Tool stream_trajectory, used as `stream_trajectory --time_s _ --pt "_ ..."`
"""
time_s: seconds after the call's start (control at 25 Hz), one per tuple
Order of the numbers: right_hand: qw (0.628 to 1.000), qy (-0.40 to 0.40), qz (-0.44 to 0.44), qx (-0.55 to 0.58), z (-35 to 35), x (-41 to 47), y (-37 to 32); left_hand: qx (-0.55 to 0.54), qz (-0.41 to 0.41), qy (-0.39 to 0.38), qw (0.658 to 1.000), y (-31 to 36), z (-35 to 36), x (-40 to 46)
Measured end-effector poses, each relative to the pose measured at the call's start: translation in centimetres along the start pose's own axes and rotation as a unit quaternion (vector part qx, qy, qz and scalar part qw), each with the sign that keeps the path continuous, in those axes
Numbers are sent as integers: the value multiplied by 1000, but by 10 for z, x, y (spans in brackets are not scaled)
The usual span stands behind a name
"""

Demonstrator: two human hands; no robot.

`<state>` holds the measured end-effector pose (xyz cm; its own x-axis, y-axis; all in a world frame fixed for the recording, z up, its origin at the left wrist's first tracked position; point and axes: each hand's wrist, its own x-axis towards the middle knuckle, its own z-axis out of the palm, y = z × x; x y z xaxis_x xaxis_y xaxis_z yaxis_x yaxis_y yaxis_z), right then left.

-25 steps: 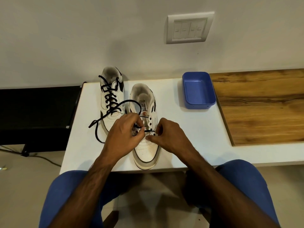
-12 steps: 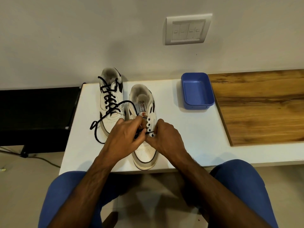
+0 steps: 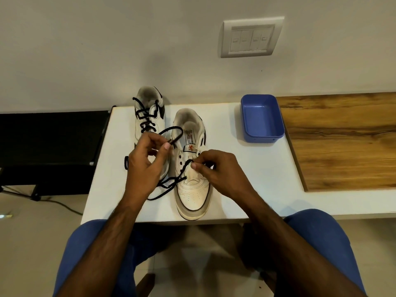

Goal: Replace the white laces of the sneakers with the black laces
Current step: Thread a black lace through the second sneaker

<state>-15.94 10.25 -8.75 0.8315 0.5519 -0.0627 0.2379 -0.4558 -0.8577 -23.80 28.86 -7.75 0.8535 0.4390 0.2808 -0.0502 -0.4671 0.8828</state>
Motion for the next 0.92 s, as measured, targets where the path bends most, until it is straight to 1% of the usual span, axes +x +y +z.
stream_trajectory --time_s 0.08,0.16,0.24,0.32,0.44,0.52,0.6,0.68,0.72,0.8,0.84,0.92 --pt "999 -16 7 51 -6 0 -3 -2 11 64 998 3 -6 2" --pt "997 -38 4 68 -6 0 -6 17 41 126 991 8 -10 4" --pt "995 -11 16 96 -4 1 -9 -17 50 169 984 12 -13 6" --pt "989 28 32 143 -5 3 -10 -65 40 180 981 14 -16 7" --pt "969 43 19 241 -3 2 -17 -90 38 179 979 12 -20 9" --pt "943 72 7 325 -5 3 -21 -74 44 181 980 10 -21 9" --pt "904 97 6 417 -11 5 -25 -63 41 179 981 9 -21 9" --pt "881 93 12 465 -16 6 -28 -60 40 179 981 12 -22 9" --pt "875 76 19 477 -16 5 -29 -64 45 184 980 15 -25 10" --pt "869 8 30 494 -11 2 -31 -86 68 202 973 23 -34 17" --pt "877 -43 26 478 -7 0 -33 -98 80 212 969 28 -40 21" --pt "892 -178 17 415 5 -5 -38 -108 97 215 966 38 -51 26"
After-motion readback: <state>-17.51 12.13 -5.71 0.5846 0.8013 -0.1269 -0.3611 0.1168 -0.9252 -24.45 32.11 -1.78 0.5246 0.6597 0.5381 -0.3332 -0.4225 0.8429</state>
